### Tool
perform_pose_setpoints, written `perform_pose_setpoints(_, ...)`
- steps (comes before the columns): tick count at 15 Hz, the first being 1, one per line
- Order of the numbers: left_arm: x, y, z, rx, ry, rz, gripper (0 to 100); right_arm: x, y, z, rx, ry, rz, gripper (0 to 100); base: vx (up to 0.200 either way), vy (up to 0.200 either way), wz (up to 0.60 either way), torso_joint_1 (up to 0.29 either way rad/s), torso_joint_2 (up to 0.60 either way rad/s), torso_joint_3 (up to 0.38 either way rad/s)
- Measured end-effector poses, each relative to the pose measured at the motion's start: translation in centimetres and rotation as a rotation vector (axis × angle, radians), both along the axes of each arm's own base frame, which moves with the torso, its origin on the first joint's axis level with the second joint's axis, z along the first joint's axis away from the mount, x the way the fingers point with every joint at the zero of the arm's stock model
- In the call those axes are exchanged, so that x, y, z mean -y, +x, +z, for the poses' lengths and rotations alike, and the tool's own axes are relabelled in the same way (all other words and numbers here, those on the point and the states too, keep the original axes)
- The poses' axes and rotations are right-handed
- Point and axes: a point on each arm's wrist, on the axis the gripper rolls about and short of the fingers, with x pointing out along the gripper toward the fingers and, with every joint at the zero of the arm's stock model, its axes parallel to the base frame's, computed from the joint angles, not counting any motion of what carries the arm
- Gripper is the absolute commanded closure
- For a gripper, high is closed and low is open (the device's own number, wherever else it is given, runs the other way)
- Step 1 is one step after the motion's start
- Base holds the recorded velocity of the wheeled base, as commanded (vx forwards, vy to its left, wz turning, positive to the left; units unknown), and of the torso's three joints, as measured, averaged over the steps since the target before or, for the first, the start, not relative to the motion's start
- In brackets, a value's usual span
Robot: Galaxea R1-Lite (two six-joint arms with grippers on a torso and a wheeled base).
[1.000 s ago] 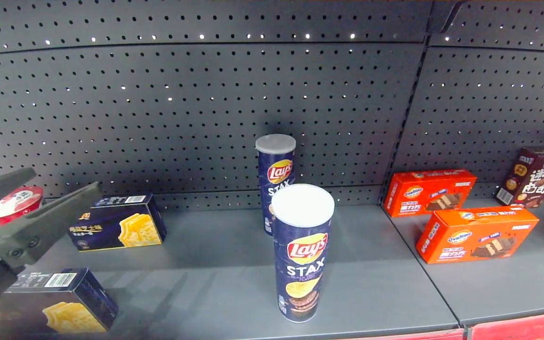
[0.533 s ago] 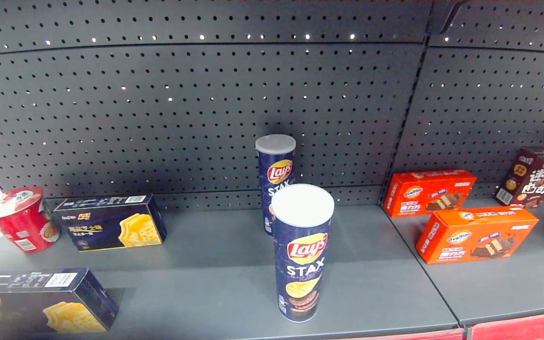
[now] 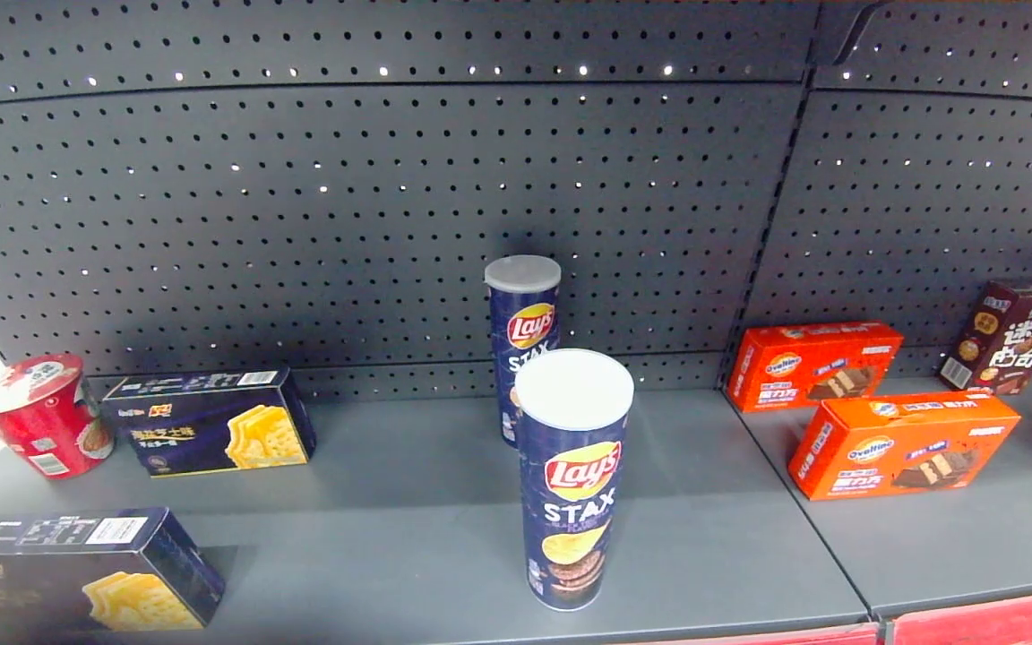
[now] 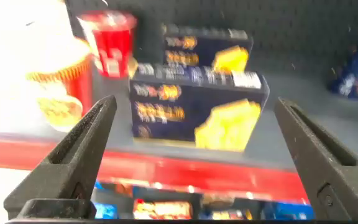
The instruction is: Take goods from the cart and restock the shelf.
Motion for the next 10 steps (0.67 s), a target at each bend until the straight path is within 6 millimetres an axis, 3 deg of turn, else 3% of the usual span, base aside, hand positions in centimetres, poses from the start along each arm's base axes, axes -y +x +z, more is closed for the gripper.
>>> perform_pose_setpoints(5,0.7,1.2,-4.3,-0.045,0.036,-0.15,0,0.0,0.0,0.0,0.012,-0.066,0.023,0,0.0,0.0,0.0,0.0,0.0,0.0)
perform_pose_setpoints(10,0.9,1.2,-5.3,-0.099,0.097,-0.278,0,-0.2,0.0,0.0,0.029,-0.138,0.086,0,0.0,0.0,0.0,0.0,0.0,0.0)
